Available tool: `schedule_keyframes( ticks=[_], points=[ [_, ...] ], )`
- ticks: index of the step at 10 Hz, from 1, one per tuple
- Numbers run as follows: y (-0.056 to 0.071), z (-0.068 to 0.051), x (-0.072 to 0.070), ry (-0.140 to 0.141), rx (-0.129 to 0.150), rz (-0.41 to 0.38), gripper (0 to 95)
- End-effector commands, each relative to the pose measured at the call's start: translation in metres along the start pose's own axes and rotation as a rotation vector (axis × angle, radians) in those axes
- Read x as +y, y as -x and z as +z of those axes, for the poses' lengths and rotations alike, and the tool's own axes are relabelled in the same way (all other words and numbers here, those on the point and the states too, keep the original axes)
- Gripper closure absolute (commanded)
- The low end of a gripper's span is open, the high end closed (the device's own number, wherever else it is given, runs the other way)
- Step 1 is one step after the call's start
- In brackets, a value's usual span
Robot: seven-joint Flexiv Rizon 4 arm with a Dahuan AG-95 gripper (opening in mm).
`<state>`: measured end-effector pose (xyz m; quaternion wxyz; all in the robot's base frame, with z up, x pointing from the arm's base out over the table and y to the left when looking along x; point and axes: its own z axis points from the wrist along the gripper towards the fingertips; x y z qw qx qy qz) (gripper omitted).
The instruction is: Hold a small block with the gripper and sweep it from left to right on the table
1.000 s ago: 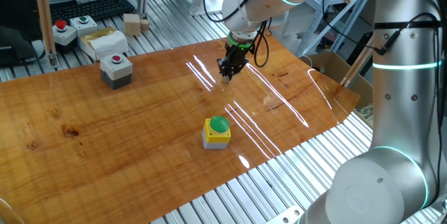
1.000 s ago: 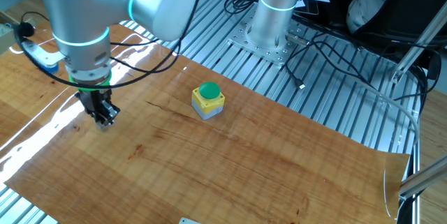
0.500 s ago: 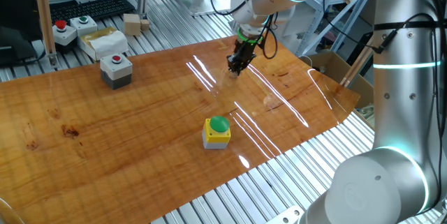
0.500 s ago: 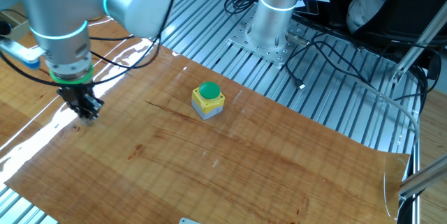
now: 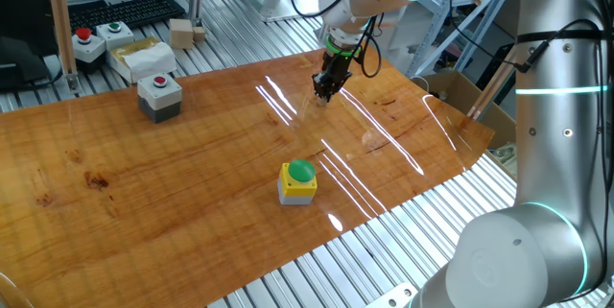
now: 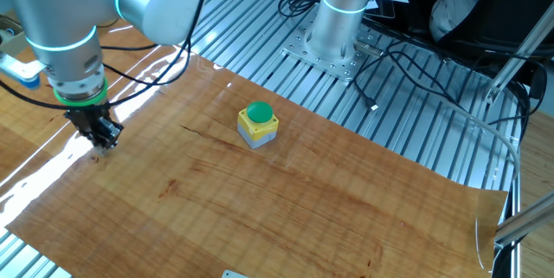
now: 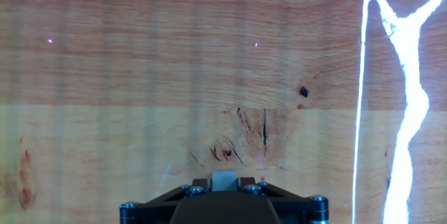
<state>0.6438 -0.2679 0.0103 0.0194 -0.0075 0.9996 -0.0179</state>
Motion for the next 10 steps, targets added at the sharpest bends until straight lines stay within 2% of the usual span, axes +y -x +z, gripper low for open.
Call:
schedule_keyframes(
  ticks=[1,10],
  points=[
    [-0.001,-0.002,0.005,-0.003,0.001,0.022,95.0],
    [-0.003,0.001,0.039,-0.005,0.008,0.141,95.0]
  ],
)
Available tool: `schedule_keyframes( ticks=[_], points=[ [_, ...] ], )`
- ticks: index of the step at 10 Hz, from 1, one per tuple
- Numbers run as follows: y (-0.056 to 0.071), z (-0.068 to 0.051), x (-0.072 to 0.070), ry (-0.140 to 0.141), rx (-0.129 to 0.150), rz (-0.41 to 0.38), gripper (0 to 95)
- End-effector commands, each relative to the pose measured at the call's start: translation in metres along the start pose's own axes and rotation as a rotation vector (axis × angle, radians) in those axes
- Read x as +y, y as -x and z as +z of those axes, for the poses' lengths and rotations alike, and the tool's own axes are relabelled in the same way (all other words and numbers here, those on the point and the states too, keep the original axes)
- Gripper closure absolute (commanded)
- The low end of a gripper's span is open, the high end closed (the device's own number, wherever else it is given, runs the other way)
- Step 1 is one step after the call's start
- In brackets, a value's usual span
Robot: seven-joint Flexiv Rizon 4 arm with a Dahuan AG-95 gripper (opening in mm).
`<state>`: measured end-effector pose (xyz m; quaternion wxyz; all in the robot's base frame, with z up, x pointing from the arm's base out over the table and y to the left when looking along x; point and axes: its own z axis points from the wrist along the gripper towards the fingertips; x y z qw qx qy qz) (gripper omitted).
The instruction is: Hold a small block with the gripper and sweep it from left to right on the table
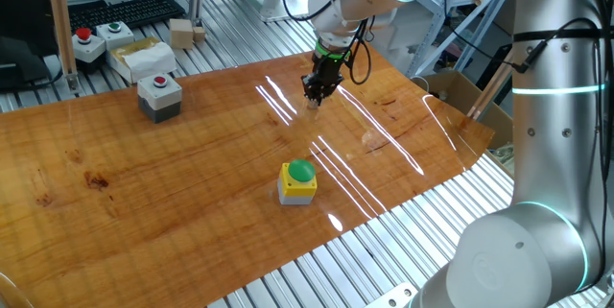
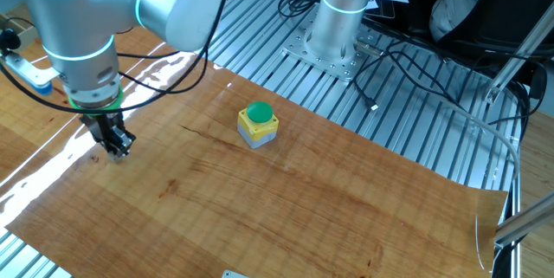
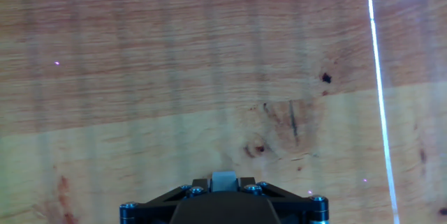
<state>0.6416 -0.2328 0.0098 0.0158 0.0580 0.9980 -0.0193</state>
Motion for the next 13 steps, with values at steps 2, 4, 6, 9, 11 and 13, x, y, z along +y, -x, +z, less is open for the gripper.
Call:
schedule_keyframes(
  ticks=[2,4,6,9,11,13],
  points=[
    [-0.002,0.000,0.008,-0.003,0.002,0.023,95.0],
    [-0.004,0.000,0.012,0.001,0.008,0.041,95.0],
    [-0.006,0.002,0.018,-0.001,0.006,0.058,95.0],
    [-0.008,0.001,0.019,0.009,0.006,0.052,95.0],
    [-0.009,0.004,0.019,0.023,0.014,0.041,95.0],
    [-0.010,0.001,0.020,0.028,0.009,0.028,95.0]
  ],
)
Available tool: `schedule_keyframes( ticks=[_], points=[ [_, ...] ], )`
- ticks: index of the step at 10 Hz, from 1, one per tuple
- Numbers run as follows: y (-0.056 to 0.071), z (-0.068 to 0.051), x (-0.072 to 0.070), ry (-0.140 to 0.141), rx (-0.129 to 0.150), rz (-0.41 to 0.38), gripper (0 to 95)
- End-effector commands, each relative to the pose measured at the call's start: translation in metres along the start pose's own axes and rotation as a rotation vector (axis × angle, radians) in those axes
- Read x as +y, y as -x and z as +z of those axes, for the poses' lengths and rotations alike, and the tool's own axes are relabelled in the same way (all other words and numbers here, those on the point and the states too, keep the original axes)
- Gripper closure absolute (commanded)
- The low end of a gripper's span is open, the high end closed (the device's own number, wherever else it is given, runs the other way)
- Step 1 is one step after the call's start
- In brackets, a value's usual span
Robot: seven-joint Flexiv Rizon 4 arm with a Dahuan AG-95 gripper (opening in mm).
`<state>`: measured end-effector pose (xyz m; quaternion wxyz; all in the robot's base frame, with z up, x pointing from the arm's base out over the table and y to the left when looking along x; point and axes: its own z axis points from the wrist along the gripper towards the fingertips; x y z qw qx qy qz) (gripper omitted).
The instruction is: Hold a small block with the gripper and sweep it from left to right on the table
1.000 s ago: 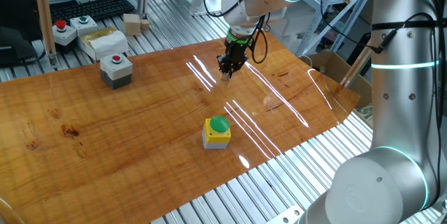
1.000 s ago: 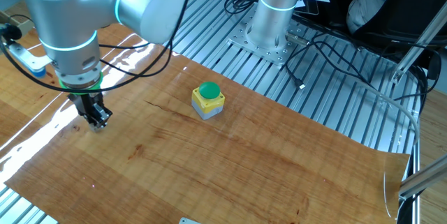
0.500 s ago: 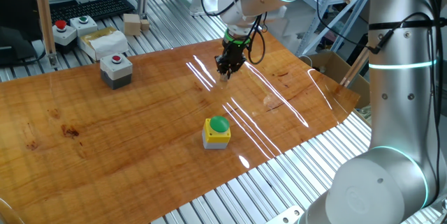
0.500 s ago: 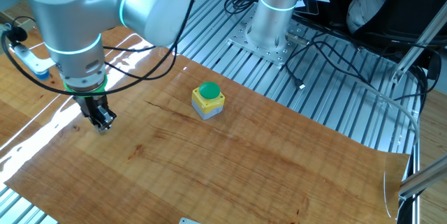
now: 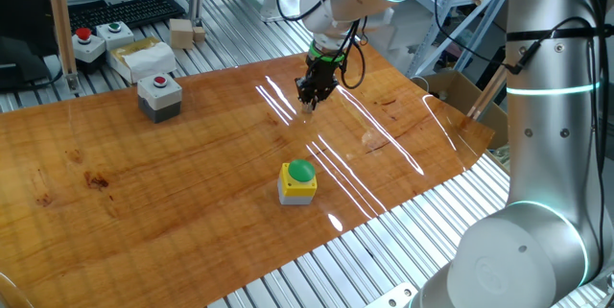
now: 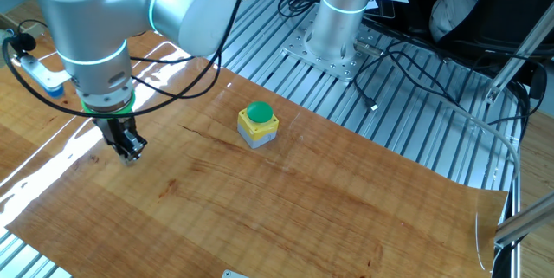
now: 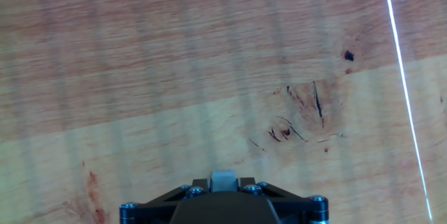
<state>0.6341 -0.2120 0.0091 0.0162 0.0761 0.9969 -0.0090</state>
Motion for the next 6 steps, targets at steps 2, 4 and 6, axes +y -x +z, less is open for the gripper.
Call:
schedule_keyframes(
  ticks=[2,4,6],
  points=[
    [0.0003,0.0016,0.0007,-0.002,-0.012,-0.055,95.0],
    [0.0003,0.0016,0.0007,-0.021,-0.009,-0.091,95.0],
    [0.0003,0.0016,0.0007,-0.035,-0.030,-0.161,95.0]
  ],
)
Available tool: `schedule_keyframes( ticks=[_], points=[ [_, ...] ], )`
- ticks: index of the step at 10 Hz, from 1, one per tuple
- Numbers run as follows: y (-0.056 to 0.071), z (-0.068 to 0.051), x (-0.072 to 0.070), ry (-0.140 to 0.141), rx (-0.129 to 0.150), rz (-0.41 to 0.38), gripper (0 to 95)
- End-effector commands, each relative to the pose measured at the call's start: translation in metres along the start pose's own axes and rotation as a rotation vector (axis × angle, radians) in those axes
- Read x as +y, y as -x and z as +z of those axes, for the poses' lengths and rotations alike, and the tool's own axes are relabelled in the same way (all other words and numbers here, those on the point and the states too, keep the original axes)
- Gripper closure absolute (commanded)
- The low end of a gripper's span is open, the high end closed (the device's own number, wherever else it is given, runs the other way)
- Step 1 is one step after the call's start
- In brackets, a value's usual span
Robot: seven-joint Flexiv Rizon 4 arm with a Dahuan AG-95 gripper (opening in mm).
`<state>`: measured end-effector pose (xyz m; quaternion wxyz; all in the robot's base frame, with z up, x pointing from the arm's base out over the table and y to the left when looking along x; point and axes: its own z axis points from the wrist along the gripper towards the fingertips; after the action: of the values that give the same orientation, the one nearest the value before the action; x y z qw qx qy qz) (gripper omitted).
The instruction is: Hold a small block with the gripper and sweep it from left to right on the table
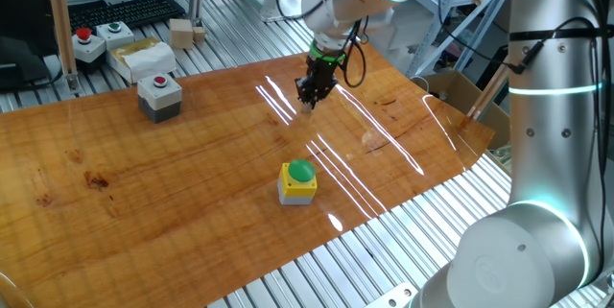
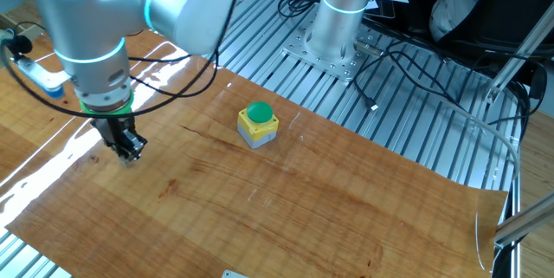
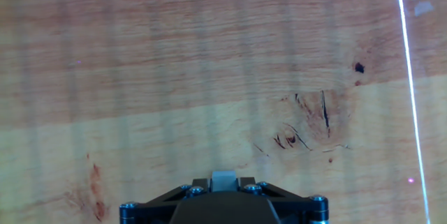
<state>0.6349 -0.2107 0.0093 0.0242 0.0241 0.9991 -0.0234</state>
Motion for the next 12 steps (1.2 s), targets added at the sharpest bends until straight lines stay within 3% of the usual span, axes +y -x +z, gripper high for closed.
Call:
schedule_keyframes(
  ticks=[1,3,4,7,12],
  points=[
    [-0.0004,0.0018,-0.0007,-0.012,-0.019,-0.078,95.0],
    [-0.0004,0.0018,-0.0007,-0.020,-0.023,-0.100,95.0],
    [-0.0004,0.0018,-0.0007,-0.041,-0.018,-0.091,95.0],
    [-0.0004,0.0018,-0.0007,-0.067,-0.018,-0.082,95.0],
    [-0.0004,0.0018,-0.0007,-0.048,-0.018,-0.083,95.0]
  ],
)
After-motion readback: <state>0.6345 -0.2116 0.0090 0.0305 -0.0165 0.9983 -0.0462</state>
